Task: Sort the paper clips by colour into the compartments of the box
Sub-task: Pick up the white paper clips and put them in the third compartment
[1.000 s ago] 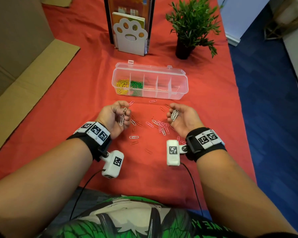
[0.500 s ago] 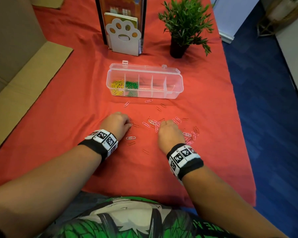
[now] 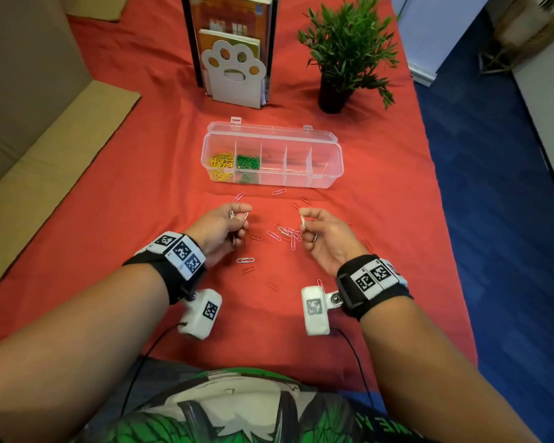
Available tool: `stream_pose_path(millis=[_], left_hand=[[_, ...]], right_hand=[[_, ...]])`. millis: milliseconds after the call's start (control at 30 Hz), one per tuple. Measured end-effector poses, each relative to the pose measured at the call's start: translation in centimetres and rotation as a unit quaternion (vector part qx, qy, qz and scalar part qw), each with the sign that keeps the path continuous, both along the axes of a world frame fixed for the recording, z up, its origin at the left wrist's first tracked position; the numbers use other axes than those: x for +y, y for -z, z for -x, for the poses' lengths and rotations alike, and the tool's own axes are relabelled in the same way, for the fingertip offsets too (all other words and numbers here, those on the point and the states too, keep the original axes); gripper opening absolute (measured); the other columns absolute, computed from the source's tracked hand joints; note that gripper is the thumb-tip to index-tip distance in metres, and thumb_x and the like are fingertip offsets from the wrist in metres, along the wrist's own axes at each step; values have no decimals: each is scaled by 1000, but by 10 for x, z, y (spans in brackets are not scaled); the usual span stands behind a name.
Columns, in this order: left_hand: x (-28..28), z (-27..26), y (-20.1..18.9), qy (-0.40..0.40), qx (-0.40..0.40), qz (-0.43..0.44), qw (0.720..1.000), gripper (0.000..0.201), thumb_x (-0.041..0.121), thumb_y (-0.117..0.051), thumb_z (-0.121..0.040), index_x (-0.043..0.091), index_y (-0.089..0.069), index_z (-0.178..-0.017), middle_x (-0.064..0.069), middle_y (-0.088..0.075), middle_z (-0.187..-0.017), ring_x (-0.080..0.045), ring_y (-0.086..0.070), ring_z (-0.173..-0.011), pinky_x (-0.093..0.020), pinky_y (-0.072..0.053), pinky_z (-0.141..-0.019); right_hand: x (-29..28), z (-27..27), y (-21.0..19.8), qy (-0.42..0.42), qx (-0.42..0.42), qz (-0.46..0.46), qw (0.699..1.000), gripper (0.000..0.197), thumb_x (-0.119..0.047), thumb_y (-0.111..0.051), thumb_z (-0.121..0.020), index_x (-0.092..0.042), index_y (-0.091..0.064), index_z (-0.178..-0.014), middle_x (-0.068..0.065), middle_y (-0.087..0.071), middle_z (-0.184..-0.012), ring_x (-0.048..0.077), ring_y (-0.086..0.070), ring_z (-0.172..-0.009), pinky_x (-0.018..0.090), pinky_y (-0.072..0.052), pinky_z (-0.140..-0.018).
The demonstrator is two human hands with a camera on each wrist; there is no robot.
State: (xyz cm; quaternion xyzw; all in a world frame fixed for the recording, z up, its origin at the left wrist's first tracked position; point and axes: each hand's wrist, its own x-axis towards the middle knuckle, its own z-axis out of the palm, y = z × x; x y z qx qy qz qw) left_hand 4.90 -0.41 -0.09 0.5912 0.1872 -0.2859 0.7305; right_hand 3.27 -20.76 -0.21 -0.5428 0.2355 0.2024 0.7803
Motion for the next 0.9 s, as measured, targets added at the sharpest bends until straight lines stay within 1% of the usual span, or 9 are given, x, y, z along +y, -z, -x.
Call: stream_pose_path(millis=[167, 267, 333, 400, 467, 533, 767, 833, 900], left_hand=[[-8, -10, -9, -19, 94, 92, 991, 24, 20, -40, -91, 17, -56, -72, 3, -55, -59, -7, -51, -43, -15, -43, -42], [-24, -13, 1, 42, 14, -61, 997, 24, 28, -46, -93, 19, -59, -75, 6, -49, -51, -7, -43, -39, -16, -36, -40], [-32, -12, 9, 153, -105, -212, 959, 18, 26, -52, -91, 18, -68, -90, 5, -62, -61, -14, -53, -54, -26, -47, -53], [-35, -6, 16, 274, -184, -330, 884, 24, 26, -54, -90, 16, -69, -106, -2, -73, -93, -23, -64, -88, -35, -51, -84], [-35, -1, 16, 308, -215, -413, 830, 27, 27, -52, -91, 16, -68, -111, -9, -70, -107, -26, -63, -102, -30, -48, -88], [-34, 0, 15, 300, -239, -452, 806, 25, 28, -53, -89, 14, -69, -103, -12, -71, -102, -29, -64, -97, -30, -48, -83], [-42, -12, 8, 278, -287, -482, 780, 22, 25, -59, -85, 13, -71, -98, -12, -71, -96, -29, -64, -93, -28, -45, -78], [-46, -19, 6, 231, -272, -473, 806, 23, 22, -55, -87, 8, -70, -96, -16, -71, -98, -31, -63, -94, -32, -45, -80], [-46, -28, 4, 171, -206, -436, 859, 24, 21, -49, -89, 4, -65, -94, -19, -69, -98, -32, -62, -89, -35, -47, -80]], right_hand=[[-6, -9, 2, 78, 45, -78, 993, 23, -2, -36, -89, -7, -58, -84, 5, -49, -70, 13, -48, -57, 22, -43, -48], [-1, -14, 10, -27, 23, 126, 991, 18, -3, -46, -86, -14, -61, -82, -1, -51, -71, 8, -40, -50, 20, -34, -46], [5, -14, 12, -158, -24, 334, 929, 22, -1, -49, -83, -17, -65, -86, -7, -53, -69, 4, -40, -53, 17, -32, -49], [9, -12, 15, -224, -61, 425, 875, 26, 0, -48, -84, -15, -68, -93, -11, -52, -71, 2, -46, -61, 9, -36, -53], [6, -9, 21, -217, -72, 473, 851, 29, -1, -45, -86, -16, -68, -94, -3, -58, -88, 10, -55, -76, 12, -41, -68], [-1, -11, 23, -177, -68, 496, 847, 30, -1, -42, -87, -16, -67, -95, 5, -55, -106, 17, -55, -88, 16, -40, -81], [8, -11, 17, -238, -148, 571, 772, 14, -14, -54, -86, -5, -64, -92, 9, -47, -96, 29, -57, -91, 23, -39, -78], [17, -11, 21, -265, -167, 596, 739, 19, -21, -58, -85, -4, -62, -93, 15, -51, -102, 33, -55, -96, 31, -45, -84], [26, -12, 22, -285, -178, 634, 696, 27, -27, -59, -85, -3, -60, -100, 17, -51, -108, 35, -52, -102, 39, -47, -89]])
